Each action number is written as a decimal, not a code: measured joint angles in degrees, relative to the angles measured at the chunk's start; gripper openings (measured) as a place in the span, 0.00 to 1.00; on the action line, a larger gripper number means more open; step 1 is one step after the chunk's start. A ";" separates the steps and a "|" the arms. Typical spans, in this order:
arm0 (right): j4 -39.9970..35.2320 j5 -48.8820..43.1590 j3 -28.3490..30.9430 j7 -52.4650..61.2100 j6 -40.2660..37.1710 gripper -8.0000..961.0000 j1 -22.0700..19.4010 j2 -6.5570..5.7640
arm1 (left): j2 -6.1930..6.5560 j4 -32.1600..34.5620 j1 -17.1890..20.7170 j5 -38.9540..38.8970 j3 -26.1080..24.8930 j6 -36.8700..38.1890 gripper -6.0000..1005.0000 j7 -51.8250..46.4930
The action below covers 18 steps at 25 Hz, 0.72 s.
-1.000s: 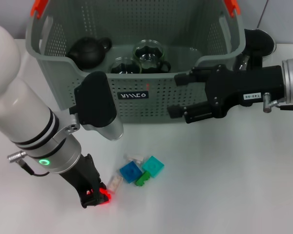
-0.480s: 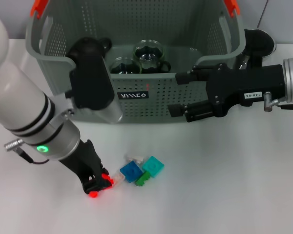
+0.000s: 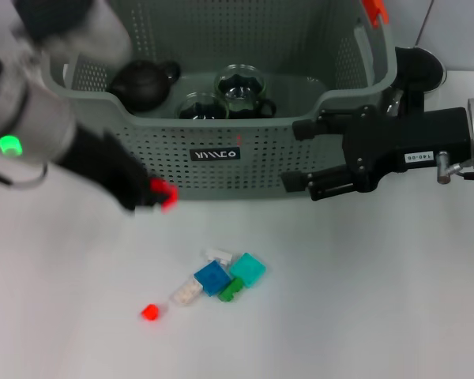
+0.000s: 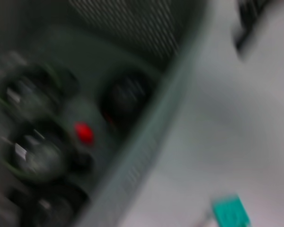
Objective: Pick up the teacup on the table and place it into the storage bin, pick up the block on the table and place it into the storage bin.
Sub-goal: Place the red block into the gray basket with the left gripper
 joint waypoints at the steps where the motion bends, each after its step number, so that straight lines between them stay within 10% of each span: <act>1: 0.00 0.00 0.00 0.00 0.00 0.98 0.00 0.00 | 0.02 0.67 -0.82 -0.69 -2.21 0.46 0.26 -0.31; 10: -0.04 -0.31 -0.37 0.00 -1.07 0.98 -0.07 -0.69 | 1.98 1.76 -11.49 -8.45 -17.32 -0.54 0.28 -0.91; 18: -0.34 -0.46 -0.62 -0.01 -1.56 0.98 -0.07 -0.91 | 7.06 -20.81 -18.70 -5.16 -16.76 -20.12 0.31 -2.01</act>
